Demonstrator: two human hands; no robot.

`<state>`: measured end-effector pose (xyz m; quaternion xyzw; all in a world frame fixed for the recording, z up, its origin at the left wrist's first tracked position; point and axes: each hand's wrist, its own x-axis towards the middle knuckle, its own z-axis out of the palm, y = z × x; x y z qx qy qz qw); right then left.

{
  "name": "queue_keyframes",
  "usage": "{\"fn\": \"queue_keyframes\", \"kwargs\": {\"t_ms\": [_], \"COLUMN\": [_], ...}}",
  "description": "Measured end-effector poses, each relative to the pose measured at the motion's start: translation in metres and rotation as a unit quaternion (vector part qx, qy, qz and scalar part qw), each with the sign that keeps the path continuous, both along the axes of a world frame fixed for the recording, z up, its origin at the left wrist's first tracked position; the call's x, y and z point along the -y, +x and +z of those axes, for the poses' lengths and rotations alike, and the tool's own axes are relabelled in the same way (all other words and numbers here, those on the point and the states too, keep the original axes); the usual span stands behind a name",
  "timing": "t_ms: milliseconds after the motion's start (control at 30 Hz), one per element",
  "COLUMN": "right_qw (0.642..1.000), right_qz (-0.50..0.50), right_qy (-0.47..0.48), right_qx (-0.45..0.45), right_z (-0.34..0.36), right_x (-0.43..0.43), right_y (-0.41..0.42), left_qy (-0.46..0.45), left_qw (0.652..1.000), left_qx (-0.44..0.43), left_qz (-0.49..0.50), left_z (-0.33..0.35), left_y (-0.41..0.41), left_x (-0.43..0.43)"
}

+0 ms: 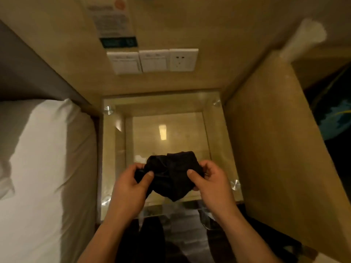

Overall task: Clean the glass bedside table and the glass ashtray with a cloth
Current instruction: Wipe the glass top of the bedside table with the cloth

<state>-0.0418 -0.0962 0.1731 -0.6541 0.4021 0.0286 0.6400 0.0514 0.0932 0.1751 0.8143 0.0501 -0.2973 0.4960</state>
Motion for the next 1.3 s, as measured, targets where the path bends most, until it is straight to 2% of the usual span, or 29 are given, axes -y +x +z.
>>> {"fn": "queue_keyframes", "kwargs": {"t_ms": [200, 467, 533, 600, 667, 767, 833, 933, 1000, 1033, 1200, 1300], "right_qw": [0.998, 0.994, 0.992, 0.991, 0.980, 0.956, 0.937, 0.874, 0.834, 0.823, 0.764, 0.744], "right_qz": [0.043, 0.059, 0.088, 0.094, 0.132, 0.182, 0.226, 0.363, 0.416, 0.425, 0.473, 0.482], "right_qy": [-0.042, -0.084, -0.091, -0.087, -0.142, -0.224, -0.264, -0.322, -0.362, -0.377, -0.436, -0.460], "right_qx": [0.005, 0.044, 0.019, -0.032, -0.055, -0.053, -0.025, -0.026, -0.012, -0.003, -0.043, -0.055], "right_z": [-0.024, -0.064, -0.077, -0.090, -0.097, -0.096, -0.100, -0.116, -0.126, -0.130, -0.148, -0.158], "right_x": [-0.035, -0.054, -0.052, -0.046, -0.036, -0.028, -0.031, -0.035, -0.034, -0.033, -0.034, -0.034], "right_y": [0.139, 0.299, 0.319, 0.324, 0.310, 0.268, 0.228, 0.172, 0.144, 0.134, 0.100, 0.093], "left_qy": [0.055, 0.076, 0.076, 0.119, 0.153, 0.169, 0.159, 0.169, 0.202, 0.214, 0.218, 0.212], "left_qw": [0.996, 0.988, 0.991, 0.988, 0.978, 0.937, 0.887, 0.786, 0.723, 0.706, 0.713, 0.720], "left_qx": [0.067, 0.128, 0.110, 0.096, 0.132, 0.269, 0.344, 0.356, 0.359, 0.363, 0.395, 0.411], "left_qz": [0.012, 0.038, 0.023, -0.022, -0.062, -0.147, -0.264, -0.476, -0.555, -0.569, -0.537, -0.517], "left_z": [-0.023, -0.064, -0.077, -0.090, -0.099, -0.105, -0.110, -0.122, -0.136, -0.143, -0.162, -0.170], "left_y": [0.121, 0.273, 0.294, 0.301, 0.295, 0.281, 0.281, 0.295, 0.306, 0.311, 0.323, 0.323], "left_x": [-0.039, -0.042, -0.039, -0.039, -0.043, -0.051, -0.051, -0.040, -0.033, -0.030, -0.027, -0.027]}}
